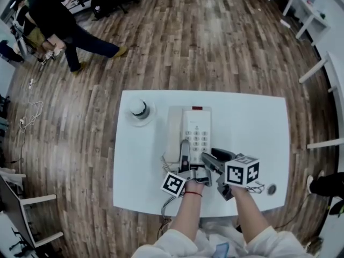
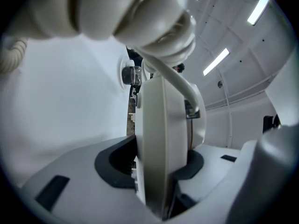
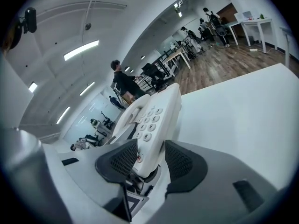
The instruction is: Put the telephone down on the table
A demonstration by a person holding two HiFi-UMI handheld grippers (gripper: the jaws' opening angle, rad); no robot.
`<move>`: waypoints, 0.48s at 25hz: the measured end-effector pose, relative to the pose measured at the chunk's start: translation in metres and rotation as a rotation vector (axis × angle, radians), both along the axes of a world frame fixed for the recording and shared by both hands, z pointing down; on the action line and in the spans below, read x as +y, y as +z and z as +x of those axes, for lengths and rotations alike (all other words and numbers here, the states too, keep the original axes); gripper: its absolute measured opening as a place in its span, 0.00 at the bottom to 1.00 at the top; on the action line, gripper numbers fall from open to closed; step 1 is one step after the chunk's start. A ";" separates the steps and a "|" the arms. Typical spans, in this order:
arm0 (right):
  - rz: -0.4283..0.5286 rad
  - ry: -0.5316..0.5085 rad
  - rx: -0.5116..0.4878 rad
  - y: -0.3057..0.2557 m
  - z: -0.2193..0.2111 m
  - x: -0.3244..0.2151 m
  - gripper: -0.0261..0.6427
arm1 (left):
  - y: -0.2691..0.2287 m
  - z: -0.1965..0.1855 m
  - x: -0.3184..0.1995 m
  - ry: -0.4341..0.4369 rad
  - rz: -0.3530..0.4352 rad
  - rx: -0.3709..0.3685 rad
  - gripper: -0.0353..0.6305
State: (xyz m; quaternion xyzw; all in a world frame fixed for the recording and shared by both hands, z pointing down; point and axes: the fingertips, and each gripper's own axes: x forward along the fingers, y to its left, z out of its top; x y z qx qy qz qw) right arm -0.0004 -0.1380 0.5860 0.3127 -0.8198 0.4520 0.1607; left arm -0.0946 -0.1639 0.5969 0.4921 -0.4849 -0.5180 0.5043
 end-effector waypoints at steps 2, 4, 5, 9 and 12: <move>-0.017 0.004 0.007 0.005 0.002 -0.002 0.32 | 0.004 0.001 -0.003 0.001 -0.016 -0.006 0.30; -0.032 0.007 0.009 0.009 0.003 -0.005 0.32 | 0.009 0.002 -0.005 -0.005 -0.038 -0.005 0.30; -0.037 0.007 0.012 0.012 0.004 -0.007 0.32 | 0.011 0.002 -0.006 -0.009 -0.047 -0.002 0.30; -0.052 0.009 0.018 0.021 0.005 -0.011 0.32 | 0.021 0.003 -0.010 -0.010 -0.067 -0.008 0.30; -0.063 0.018 0.020 0.029 0.007 -0.014 0.32 | 0.030 0.005 -0.013 -0.009 -0.090 -0.011 0.30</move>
